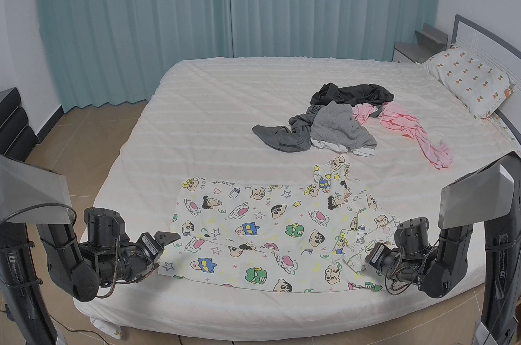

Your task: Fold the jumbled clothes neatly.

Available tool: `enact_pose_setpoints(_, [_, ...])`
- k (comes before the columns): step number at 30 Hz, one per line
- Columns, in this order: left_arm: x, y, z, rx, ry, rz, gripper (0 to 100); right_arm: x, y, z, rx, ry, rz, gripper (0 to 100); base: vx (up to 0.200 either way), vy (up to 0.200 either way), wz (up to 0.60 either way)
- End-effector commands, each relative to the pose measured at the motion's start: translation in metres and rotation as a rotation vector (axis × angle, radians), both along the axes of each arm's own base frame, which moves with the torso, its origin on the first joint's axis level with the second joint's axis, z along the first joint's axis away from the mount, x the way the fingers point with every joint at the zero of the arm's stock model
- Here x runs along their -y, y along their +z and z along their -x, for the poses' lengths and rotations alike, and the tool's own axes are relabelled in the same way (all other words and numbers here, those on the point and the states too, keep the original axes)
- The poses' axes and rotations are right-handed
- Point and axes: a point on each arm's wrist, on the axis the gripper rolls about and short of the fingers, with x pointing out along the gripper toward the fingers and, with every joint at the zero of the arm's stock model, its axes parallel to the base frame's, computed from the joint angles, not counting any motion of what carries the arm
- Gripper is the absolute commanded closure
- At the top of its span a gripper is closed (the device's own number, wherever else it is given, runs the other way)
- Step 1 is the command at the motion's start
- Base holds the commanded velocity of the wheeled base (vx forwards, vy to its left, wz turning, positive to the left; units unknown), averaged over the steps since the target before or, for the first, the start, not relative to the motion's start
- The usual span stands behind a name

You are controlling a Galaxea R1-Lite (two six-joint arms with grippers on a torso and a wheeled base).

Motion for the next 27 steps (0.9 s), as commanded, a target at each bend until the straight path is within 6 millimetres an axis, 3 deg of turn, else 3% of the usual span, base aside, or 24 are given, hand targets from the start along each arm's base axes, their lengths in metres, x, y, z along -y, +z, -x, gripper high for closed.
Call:
enact_pose_setpoints(1, [0.000,0.000,0.000,0.000,0.000,0.000,0,0.001,0.011,0.006,0.032,0.004,-0.010,100,0.000,0.000,0.00])
enact_pose_setpoints(7, [0.000,0.000,0.000,0.000,0.000,0.000,0,0.000,0.034,0.015,0.091,0.018,-0.027,100,0.000,0.000,0.00])
enact_pose_setpoints(17, [0.000,0.000,0.000,0.000,0.000,0.000,0,-0.013,0.048,0.026,0.138,0.044,0.003,100,0.000,0.000,0.00])
enact_pose_setpoints(27, [0.000,0.000,0.000,0.000,0.000,0.000,0,-0.018,0.079,0.015,0.207,0.061,0.042,100,0.000,0.000,0.00])
